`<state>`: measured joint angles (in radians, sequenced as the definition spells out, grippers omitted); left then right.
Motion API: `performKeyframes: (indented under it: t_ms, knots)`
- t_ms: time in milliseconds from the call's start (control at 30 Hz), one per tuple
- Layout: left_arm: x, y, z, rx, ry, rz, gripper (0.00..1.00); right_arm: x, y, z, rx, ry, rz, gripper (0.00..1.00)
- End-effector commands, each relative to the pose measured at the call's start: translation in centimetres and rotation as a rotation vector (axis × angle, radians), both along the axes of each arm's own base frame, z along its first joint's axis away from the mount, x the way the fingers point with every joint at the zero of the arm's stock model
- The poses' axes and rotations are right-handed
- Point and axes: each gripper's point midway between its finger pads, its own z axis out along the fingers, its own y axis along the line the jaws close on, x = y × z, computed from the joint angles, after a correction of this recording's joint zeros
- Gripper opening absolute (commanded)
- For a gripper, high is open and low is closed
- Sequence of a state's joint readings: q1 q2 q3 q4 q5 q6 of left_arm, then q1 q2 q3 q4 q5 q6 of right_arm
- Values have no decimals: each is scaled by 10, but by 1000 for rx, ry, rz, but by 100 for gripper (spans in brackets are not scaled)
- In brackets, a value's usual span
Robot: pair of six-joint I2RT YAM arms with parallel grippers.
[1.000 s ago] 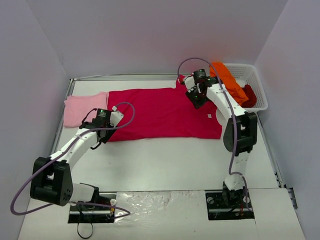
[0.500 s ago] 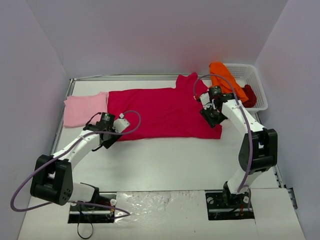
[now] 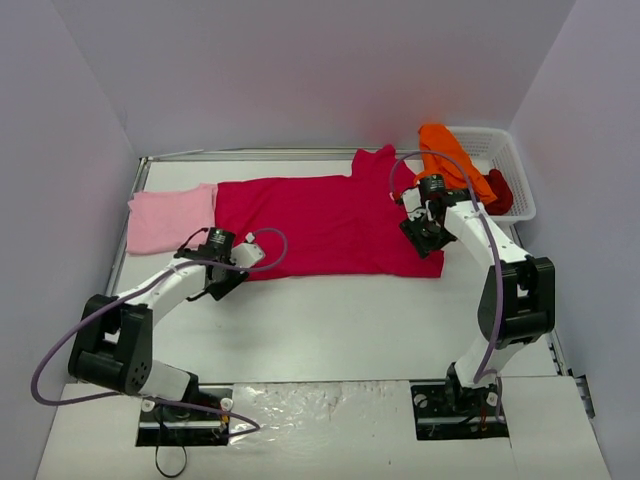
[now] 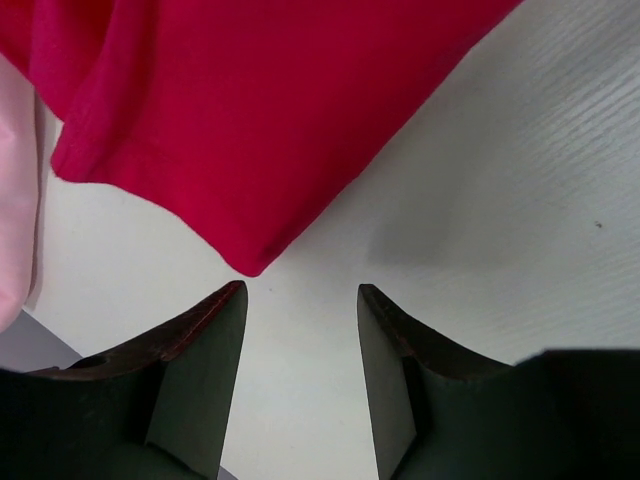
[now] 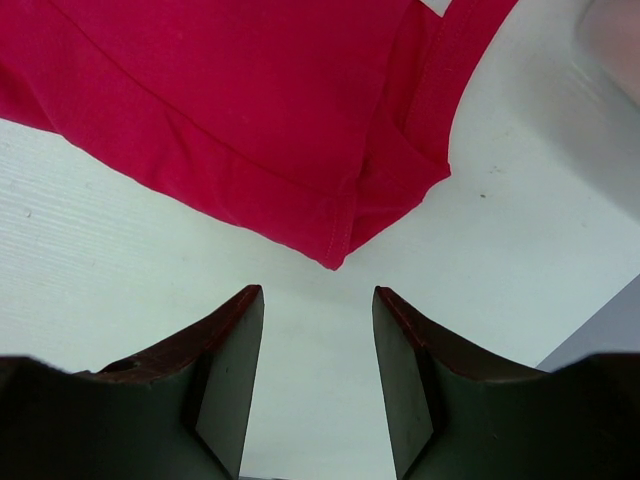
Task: Fold and stack the t-shirts
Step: Fold the flattened tshirt in 1/3 of the way
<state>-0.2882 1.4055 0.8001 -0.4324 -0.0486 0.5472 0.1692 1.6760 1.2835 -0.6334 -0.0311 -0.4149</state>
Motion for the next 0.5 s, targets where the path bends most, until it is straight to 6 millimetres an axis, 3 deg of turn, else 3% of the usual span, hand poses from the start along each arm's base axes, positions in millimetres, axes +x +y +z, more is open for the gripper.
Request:
performKeyframes:
  t_ms: [0,333,400,467]
  knots:
    - [6,-1,-8,22,2,-31,47,-4,-1,12,24,-20,-23,44]
    - [27,9,-29,107,-19,-11,46,-9,0,7,27,-3,-26,45]
    - [29,12,-33,125,-9,-3,40,-10,0,8,28,-4,-26,45]
    - [31,13,-37,140,5,7,24,-12,-1,8,25,-3,-25,45]
